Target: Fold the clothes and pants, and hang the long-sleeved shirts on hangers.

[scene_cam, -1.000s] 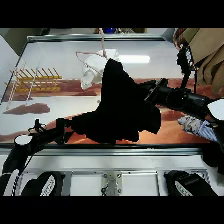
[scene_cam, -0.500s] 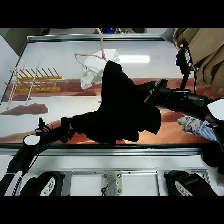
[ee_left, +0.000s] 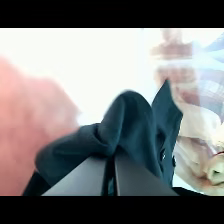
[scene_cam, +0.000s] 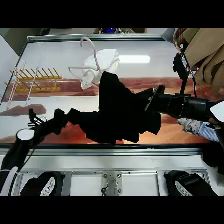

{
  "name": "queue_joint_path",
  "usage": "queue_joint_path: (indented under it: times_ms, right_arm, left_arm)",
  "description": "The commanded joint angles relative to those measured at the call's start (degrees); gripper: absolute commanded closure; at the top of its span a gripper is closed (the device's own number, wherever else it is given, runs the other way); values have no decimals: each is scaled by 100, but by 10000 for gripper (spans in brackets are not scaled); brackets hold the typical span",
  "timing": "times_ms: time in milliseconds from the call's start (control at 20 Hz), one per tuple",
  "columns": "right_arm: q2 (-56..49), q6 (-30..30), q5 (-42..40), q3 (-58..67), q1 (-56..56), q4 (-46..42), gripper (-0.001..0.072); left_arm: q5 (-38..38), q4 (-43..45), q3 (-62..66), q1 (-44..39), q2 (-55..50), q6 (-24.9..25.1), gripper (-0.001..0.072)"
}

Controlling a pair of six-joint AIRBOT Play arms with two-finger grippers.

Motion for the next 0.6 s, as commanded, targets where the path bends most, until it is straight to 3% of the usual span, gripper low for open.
queue_joint_path:
  times_ms: [0,100,300,550]
  right_arm:
    - [184,592,968,7,-4,-472,690]
    - [297,887,1434,7,-4,-756,690]
    - [457,1231,2031,7,-4,-1008,690]
    - [509,1434,2640,7,-2,-1003,690]
  left_arm:
    - [-1307,988,1143,831,-343,527,692]
    - [-1880,1005,1733,1139,-686,916,692]
    - [-2142,1014,2750,1196,-1174,1174,692]
    - [-3025,1025,4411,1178,-1849,1432,692]
